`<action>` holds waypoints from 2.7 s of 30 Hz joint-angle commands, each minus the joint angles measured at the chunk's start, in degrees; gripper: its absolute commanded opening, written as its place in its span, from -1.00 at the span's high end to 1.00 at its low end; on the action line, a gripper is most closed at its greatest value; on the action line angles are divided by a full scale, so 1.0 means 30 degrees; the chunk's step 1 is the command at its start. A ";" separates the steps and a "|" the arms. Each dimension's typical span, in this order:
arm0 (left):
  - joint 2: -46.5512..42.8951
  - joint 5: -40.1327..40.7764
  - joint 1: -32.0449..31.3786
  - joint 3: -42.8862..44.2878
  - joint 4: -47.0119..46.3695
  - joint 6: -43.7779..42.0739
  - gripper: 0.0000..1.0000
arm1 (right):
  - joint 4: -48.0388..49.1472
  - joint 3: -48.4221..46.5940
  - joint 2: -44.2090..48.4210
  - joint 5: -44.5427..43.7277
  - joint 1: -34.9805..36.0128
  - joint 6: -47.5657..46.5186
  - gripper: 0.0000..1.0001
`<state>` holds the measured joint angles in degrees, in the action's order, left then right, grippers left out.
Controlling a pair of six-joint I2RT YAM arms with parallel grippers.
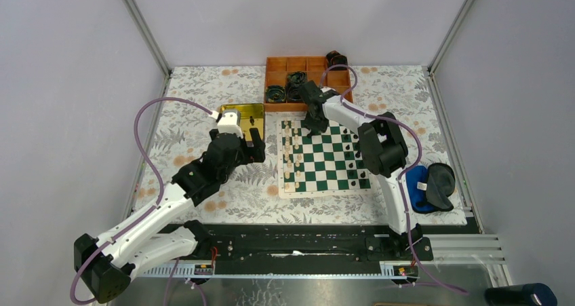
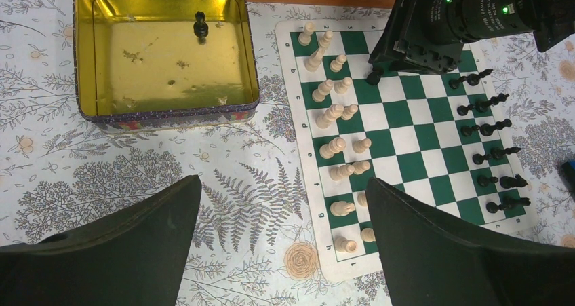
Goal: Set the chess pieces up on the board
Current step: Pick up the chess piece from the chessboard.
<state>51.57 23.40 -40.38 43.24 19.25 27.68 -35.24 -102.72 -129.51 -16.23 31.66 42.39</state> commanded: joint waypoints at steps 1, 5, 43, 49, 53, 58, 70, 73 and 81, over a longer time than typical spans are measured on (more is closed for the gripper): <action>-0.0050 0.0287 0.0138 -0.0259 -0.0557 -0.0350 -0.98 | 0.0092 -0.0538 -0.0018 0.0281 0.0122 -0.0002 0.11; -0.0079 0.0284 0.0130 -0.0296 -0.0590 -0.0350 -0.98 | 0.0060 -0.0478 0.0015 0.0231 0.0282 0.0020 0.11; -0.0085 0.0279 0.0130 -0.0414 -0.0660 -0.0328 -0.98 | 0.0293 0.0833 0.0380 0.0350 0.0598 -0.0164 0.98; -0.0037 0.0285 0.0134 -0.0359 -0.0667 -0.0343 -0.98 | 0.0460 0.0901 0.0766 0.0113 0.0610 -0.0541 1.00; -0.0014 0.0279 0.0130 -0.0316 -0.0658 -0.0350 -0.98 | 0.0760 0.1016 0.1136 -0.0121 0.0611 -0.0880 1.00; 0.0106 0.0316 0.0130 -0.0220 -0.0692 -0.0381 -0.98 | 0.0894 0.0812 0.1597 -0.0687 0.0625 -0.1470 1.00; -0.0024 0.0389 0.0130 -0.0249 -0.0619 -0.0321 -0.98 | 0.1775 0.0612 0.2617 -0.1583 0.0652 -0.2818 1.00; -0.0026 0.0433 0.0131 -0.0221 -0.0612 -0.0308 -0.98 | 0.1975 0.0689 0.3107 -0.2500 0.0725 -0.3348 1.00; -0.0042 0.0349 0.0130 -0.0293 -0.0532 -0.0219 -0.98 | 0.4096 0.2819 0.5444 -0.6150 0.0711 -0.5717 1.00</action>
<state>51.99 23.42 -40.38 42.37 19.20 27.66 -28.18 -96.77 -120.36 -25.85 33.08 30.06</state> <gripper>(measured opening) 0.989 0.258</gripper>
